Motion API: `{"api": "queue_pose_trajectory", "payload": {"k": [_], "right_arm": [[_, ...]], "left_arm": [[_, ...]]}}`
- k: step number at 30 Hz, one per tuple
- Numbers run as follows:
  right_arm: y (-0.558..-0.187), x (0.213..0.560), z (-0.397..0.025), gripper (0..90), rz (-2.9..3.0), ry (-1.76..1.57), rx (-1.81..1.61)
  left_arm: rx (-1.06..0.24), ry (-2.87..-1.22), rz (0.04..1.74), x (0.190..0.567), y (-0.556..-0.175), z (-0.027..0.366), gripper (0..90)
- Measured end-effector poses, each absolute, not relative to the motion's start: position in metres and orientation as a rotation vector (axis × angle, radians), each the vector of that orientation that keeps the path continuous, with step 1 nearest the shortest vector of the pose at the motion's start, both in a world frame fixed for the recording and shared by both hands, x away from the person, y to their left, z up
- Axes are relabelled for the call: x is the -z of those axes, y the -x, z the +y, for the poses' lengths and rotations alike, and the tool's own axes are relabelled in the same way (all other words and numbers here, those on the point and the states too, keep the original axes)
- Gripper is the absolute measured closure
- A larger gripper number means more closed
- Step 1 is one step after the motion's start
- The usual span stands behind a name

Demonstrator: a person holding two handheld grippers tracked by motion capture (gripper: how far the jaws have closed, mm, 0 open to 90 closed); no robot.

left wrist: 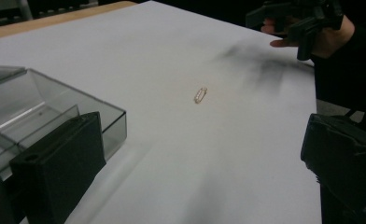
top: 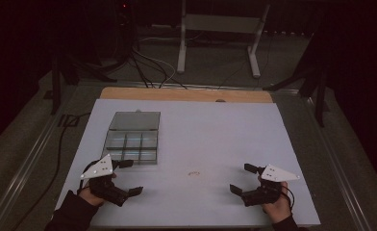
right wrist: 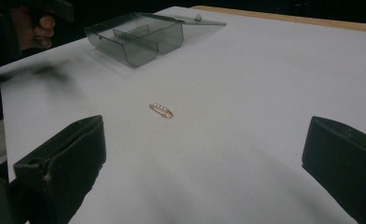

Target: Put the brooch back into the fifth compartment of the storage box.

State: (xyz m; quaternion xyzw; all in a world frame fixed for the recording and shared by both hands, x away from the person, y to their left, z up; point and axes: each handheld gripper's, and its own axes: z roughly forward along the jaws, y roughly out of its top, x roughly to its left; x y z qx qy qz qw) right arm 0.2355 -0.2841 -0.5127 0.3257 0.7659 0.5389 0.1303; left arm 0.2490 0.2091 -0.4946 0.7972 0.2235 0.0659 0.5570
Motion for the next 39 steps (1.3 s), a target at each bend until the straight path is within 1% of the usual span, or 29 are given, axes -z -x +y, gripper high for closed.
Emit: {"api": "queue_pose_trajectory", "payload": {"k": [12, 39], "right_arm": [[-0.236, 0.512, -0.285, 0.0, 2.22, -0.95, -1.573], [-0.235, 0.511, -0.288, 0.0, 2.206, -0.96, -1.596]], "left_arm": [[-0.143, -1.873, 0.481, 0.481, -0.259, 0.196, 1.1], [-0.073, -1.898, 0.359, 0.469, -0.277, 0.14, 1.1]]}}
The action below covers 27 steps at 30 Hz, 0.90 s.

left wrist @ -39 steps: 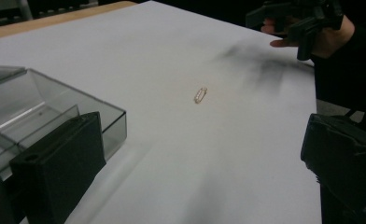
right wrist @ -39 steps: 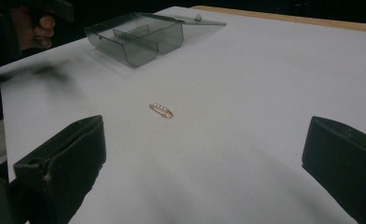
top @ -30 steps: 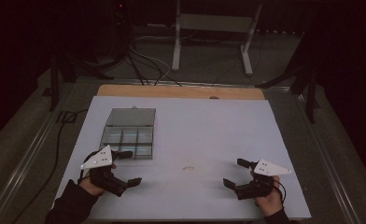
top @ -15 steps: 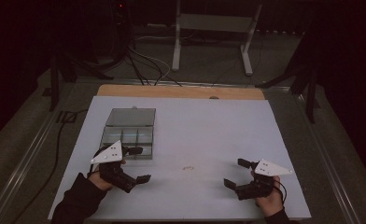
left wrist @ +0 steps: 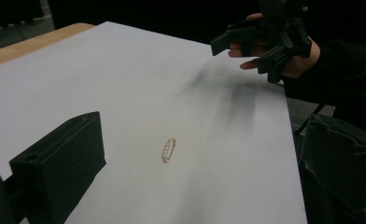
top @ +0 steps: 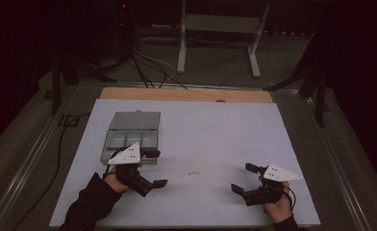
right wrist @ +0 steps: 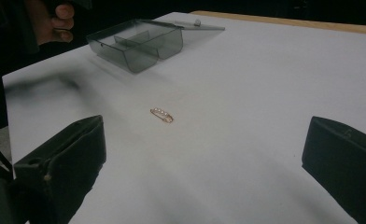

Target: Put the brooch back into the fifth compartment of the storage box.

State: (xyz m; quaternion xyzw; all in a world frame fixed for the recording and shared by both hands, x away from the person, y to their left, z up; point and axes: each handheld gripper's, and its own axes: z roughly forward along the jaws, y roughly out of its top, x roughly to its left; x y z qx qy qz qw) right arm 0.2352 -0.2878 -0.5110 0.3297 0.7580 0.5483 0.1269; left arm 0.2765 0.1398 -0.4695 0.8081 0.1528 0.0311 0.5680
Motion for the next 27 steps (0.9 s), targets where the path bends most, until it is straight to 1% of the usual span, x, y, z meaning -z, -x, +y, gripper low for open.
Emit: {"api": "queue_pose_trajectory", "payload": {"k": [18, 27], "right_arm": [[-0.236, 0.511, -0.29, 0.0, 2.202, -0.97, -1.603], [-0.235, 0.511, -0.29, 0.0, 2.201, -0.969, -1.604]], "left_arm": [[-0.025, -1.908, 0.349, 0.481, -0.291, 0.111, 1.1], [-0.002, -1.941, 0.336, 0.487, -0.295, 0.095, 1.1]]}}
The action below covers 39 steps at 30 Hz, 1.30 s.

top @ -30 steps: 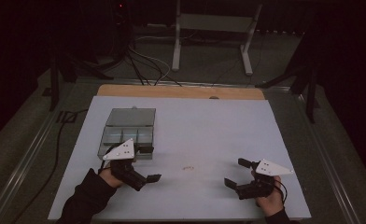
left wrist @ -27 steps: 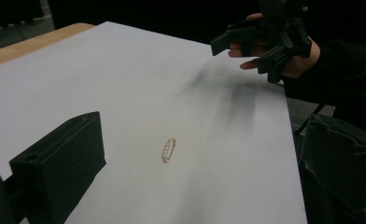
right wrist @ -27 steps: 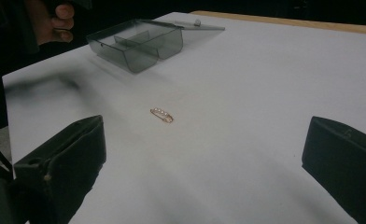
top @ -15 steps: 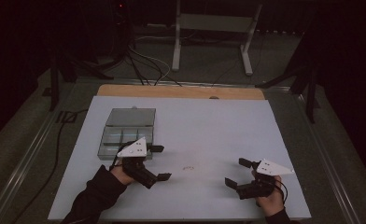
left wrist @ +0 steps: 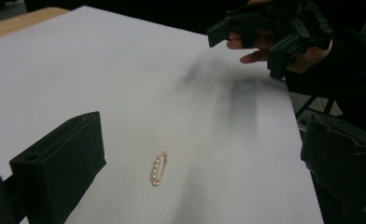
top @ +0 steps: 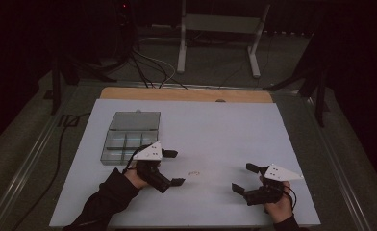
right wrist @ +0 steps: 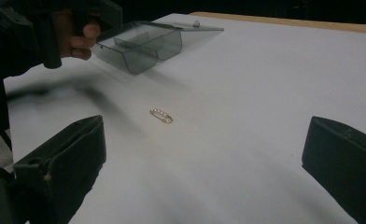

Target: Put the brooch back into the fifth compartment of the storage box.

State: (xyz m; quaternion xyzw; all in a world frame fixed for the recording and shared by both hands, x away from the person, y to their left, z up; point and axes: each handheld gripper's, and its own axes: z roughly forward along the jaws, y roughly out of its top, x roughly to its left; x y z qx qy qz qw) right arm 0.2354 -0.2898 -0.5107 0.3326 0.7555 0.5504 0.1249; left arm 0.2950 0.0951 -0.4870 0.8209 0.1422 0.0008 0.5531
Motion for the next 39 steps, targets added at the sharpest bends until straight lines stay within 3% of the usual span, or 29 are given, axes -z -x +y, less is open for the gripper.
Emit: {"api": "queue_pose_trajectory", "payload": {"k": [29, 39], "right_arm": [[-0.236, 0.511, -0.291, 0.0, 2.195, -0.983, -1.603], [-0.236, 0.511, -0.291, 0.0, 2.201, -0.982, -1.6]], "left_arm": [[0.067, -2.019, 0.417, 0.512, -0.312, 0.057, 1.2], [0.008, -2.086, 0.428, 0.519, -0.314, 0.05, 8.9]]}}
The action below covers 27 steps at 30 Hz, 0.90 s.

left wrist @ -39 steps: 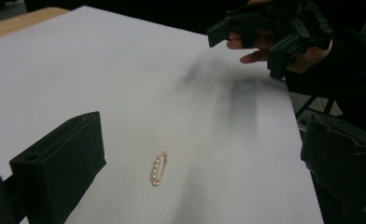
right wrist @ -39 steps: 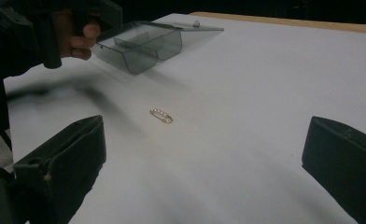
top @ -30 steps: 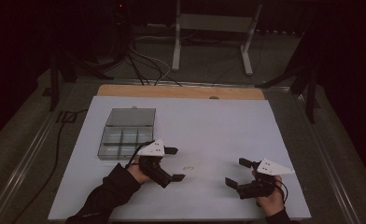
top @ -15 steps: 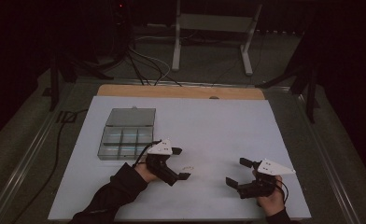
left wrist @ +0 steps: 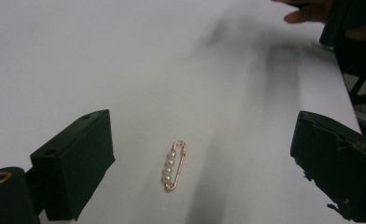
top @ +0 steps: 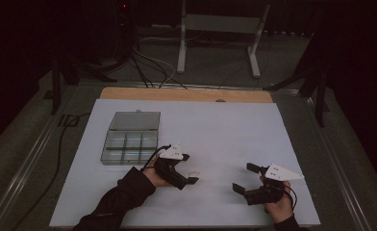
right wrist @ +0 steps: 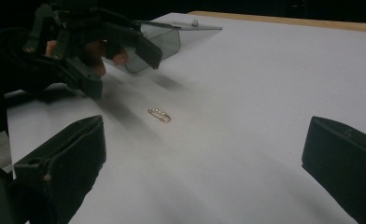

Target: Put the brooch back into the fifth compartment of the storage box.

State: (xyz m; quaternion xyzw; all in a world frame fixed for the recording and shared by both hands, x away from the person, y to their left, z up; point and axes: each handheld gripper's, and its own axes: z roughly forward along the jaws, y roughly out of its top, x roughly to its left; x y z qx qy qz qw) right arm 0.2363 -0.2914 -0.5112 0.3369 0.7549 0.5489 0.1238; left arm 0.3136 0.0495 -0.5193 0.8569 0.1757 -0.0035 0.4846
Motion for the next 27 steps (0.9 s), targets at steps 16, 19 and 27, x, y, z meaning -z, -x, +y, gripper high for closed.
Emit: {"api": "queue_pose_trajectory", "payload": {"k": [16, 19, 27], "right_arm": [[-0.237, 0.512, -0.291, 0.0, 2.21, -0.981, -1.601], [-0.236, 0.511, -0.291, 0.0, 2.21, -0.985, -1.606], [-0.236, 0.511, -0.291, 0.0, 2.21, -0.981, -1.602]], "left_arm": [[0.001, -2.171, 0.47, 0.532, -0.321, 0.043, 37.0], [-0.005, -2.198, 0.474, 0.534, -0.322, 0.041, 43.3], [-0.031, -2.247, 0.441, 0.537, -0.321, 0.035, 60.3]]}}
